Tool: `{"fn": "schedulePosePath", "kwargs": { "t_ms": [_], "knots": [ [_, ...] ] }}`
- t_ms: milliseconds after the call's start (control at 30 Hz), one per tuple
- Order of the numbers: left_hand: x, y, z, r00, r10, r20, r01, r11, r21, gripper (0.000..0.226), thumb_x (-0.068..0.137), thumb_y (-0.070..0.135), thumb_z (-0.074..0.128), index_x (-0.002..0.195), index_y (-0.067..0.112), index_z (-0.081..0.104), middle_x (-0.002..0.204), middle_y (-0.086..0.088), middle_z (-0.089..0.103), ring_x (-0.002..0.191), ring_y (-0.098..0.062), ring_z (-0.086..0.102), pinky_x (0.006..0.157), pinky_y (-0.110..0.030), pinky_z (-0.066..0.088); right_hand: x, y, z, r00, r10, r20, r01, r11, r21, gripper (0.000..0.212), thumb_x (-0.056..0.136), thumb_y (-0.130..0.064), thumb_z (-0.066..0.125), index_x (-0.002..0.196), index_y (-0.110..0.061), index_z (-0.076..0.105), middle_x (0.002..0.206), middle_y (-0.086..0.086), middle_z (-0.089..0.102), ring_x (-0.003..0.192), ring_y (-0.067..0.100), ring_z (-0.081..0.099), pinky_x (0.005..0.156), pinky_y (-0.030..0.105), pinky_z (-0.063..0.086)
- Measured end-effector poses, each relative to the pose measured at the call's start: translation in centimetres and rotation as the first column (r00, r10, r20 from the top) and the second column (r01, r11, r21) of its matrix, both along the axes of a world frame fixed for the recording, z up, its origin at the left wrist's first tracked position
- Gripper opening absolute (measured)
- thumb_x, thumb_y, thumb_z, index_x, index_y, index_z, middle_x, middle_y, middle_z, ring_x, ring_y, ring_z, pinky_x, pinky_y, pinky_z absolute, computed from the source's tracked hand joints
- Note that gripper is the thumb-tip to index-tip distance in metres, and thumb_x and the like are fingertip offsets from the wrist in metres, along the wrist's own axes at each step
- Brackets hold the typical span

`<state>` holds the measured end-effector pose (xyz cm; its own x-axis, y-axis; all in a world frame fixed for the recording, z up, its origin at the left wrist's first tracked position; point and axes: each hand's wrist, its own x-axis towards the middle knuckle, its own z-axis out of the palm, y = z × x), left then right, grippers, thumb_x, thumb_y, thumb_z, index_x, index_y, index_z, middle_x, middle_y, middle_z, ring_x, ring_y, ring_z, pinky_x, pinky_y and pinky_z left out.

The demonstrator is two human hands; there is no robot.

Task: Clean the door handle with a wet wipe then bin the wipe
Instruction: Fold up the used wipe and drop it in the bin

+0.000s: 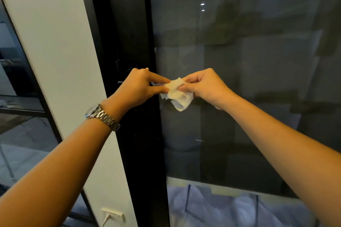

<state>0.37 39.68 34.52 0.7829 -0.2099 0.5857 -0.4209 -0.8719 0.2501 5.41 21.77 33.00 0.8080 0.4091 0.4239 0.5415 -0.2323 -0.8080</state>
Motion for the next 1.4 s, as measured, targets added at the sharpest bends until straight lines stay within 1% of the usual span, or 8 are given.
{"fn": "schedulePosePath", "kwargs": {
  "t_ms": [133, 300, 367, 467, 533, 833, 967, 1400],
  "knots": [
    [1.2, -2.4, -0.7, 0.998, -0.005, 0.07, -0.001, 0.996, 0.085, 0.019, 0.083, 0.019, 0.065, 0.099, 0.01, 0.073, 0.094, -0.008, 0.074, 0.079, -0.014, 0.063, 0.1, -0.032, 0.041, 0.1, -2.1, -0.8, 0.997, -0.028, -0.076, 0.032, 0.998, 0.052, 0.012, 0.08, 0.0, 0.069, 0.089, -0.007, 0.074, 0.076, 0.004, 0.069, 0.069, 0.01, 0.062, 0.066, 0.021, 0.052],
    [2.5, -5.5, -2.0, 0.997, 0.074, 0.031, -0.08, 0.911, 0.404, 0.022, 0.09, 0.019, 0.053, 0.103, 0.012, 0.069, 0.103, -0.009, 0.071, 0.1, -0.028, 0.061, 0.116, -0.036, 0.007, 0.4, -4.5, -2.8, 0.98, -0.108, -0.167, 0.084, 0.986, -0.145, 0.017, 0.08, -0.004, 0.071, 0.097, -0.002, 0.071, 0.078, 0.008, 0.068, 0.069, 0.014, 0.062, 0.053, 0.018, 0.051],
    [2.8, -6.5, -3.0, 0.998, 0.052, 0.043, -0.066, 0.874, 0.482, 0.023, 0.09, 0.017, 0.05, 0.102, 0.014, 0.068, 0.101, -0.008, 0.07, 0.1, -0.027, 0.059, 0.116, -0.035, 0.009, 0.9, -5.0, -3.5, 0.973, -0.136, -0.189, 0.091, 0.969, -0.229, 0.014, 0.08, -0.004, 0.069, 0.094, -0.001, 0.071, 0.076, 0.009, 0.067, 0.069, 0.015, 0.062, 0.056, 0.022, 0.053],
    [3.3, -7.8, -4.7, 0.998, -0.009, -0.059, 0.031, 0.922, 0.385, 0.02, 0.088, 0.018, 0.055, 0.105, 0.016, 0.065, 0.101, -0.008, 0.069, 0.097, -0.027, 0.062, 0.1, -0.039, 0.043, 1.8, -5.6, -4.6, 0.966, -0.177, -0.189, 0.097, 0.924, -0.37, 0.013, 0.08, -0.006, 0.067, 0.091, 0.0, 0.071, 0.085, 0.019, 0.068, 0.078, 0.024, 0.064, 0.074, 0.039, 0.056],
    [3.9, -7.8, -6.0, 0.99, -0.049, -0.135, 0.085, 0.958, 0.275, 0.023, 0.086, 0.021, 0.059, 0.108, 0.017, 0.059, 0.103, -0.008, 0.068, 0.094, -0.026, 0.064, 0.084, -0.041, 0.053, 2.3, -6.0, -5.4, 0.954, -0.208, -0.214, 0.092, 0.888, -0.451, 0.011, 0.079, -0.007, 0.067, 0.089, -0.005, 0.071, 0.084, 0.016, 0.068, 0.079, 0.027, 0.065, 0.073, 0.039, 0.056],
    [7.0, -9.0, -13.5, 0.814, -0.251, -0.524, 0.267, 0.963, -0.046, 0.013, 0.079, 0.013, 0.067, 0.091, 0.012, 0.064, 0.091, -0.002, 0.066, 0.083, -0.014, 0.06, 0.072, -0.019, 0.046, 3.5, -7.4, -11.7, 0.879, -0.288, -0.38, -0.025, 0.768, -0.64, 0.01, 0.081, -0.005, 0.064, 0.088, -0.013, 0.066, 0.065, 0.0, 0.056, 0.056, 0.011, 0.054, 0.043, 0.015, 0.041],
    [7.8, -10.2, -17.6, 0.718, -0.294, -0.631, 0.287, 0.951, -0.116, 0.015, 0.078, 0.016, 0.069, 0.092, 0.016, 0.067, 0.087, 0.006, 0.062, 0.072, -0.003, 0.056, 0.064, -0.006, 0.044, 3.5, -9.0, -16.1, 0.826, -0.333, -0.454, -0.051, 0.759, -0.649, 0.012, 0.08, -0.007, 0.065, 0.089, -0.015, 0.067, 0.078, 0.005, 0.061, 0.071, 0.017, 0.058, 0.055, 0.021, 0.048],
    [6.3, -15.0, -31.1, 0.476, -0.322, -0.818, 0.28, 0.937, -0.206, 0.013, 0.077, 0.013, 0.071, 0.087, 0.006, 0.071, 0.07, -0.001, 0.064, 0.06, -0.007, 0.052, 0.058, -0.01, 0.039, 0.4, -13.7, -31.1, 0.652, -0.473, -0.593, -0.122, 0.707, -0.697, 0.026, 0.08, -0.01, 0.068, 0.104, 0.001, 0.069, 0.093, 0.016, 0.064, 0.074, 0.018, 0.054, 0.061, 0.025, 0.044]
  ]
}}
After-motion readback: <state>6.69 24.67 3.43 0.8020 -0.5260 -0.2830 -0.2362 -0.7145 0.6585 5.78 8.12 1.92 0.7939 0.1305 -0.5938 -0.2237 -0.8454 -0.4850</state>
